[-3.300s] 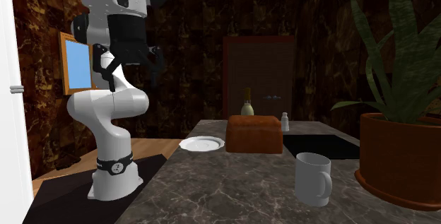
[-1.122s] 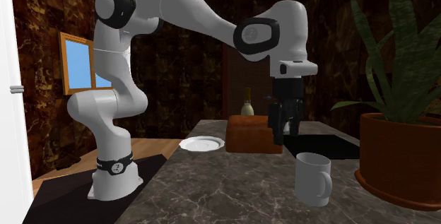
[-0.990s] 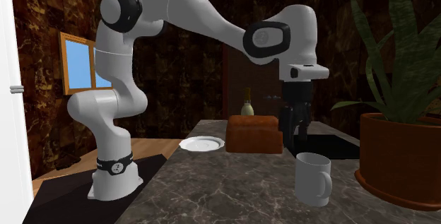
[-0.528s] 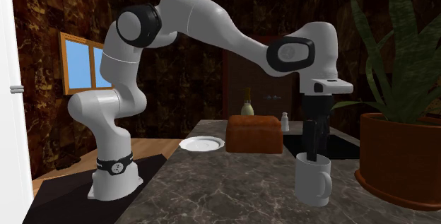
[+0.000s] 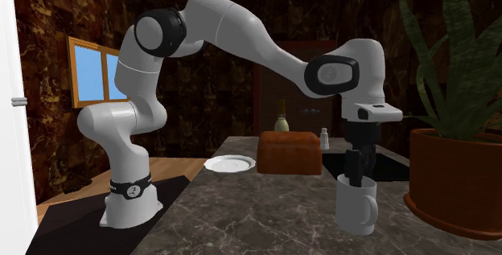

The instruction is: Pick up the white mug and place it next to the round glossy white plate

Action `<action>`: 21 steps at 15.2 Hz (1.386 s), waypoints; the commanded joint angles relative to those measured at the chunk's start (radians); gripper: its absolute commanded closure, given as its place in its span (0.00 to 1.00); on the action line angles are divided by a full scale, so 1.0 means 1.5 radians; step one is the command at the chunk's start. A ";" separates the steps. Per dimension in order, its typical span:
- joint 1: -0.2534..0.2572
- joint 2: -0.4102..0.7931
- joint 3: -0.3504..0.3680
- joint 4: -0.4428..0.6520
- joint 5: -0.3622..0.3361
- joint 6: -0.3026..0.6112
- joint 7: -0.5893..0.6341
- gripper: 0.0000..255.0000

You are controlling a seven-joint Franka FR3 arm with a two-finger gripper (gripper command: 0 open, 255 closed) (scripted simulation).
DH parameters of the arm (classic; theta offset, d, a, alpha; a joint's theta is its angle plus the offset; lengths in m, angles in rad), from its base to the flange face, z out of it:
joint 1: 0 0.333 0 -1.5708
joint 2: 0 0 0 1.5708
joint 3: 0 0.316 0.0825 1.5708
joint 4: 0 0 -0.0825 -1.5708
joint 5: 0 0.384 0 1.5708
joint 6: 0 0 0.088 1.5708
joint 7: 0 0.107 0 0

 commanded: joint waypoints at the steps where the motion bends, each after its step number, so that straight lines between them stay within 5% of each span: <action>1: 0.000 0.000 0.000 0.000 0.000 0.001 0.000 0.00; 5: 0.000 0.000 0.000 0.000 0.000 0.001 0.000 0.00; 6: 0.000 0.000 0.000 0.000 0.000 0.001 0.000 1.00; 21: -0.002 -0.020 0.006 0.024 0.011 -0.042 -0.009 1.00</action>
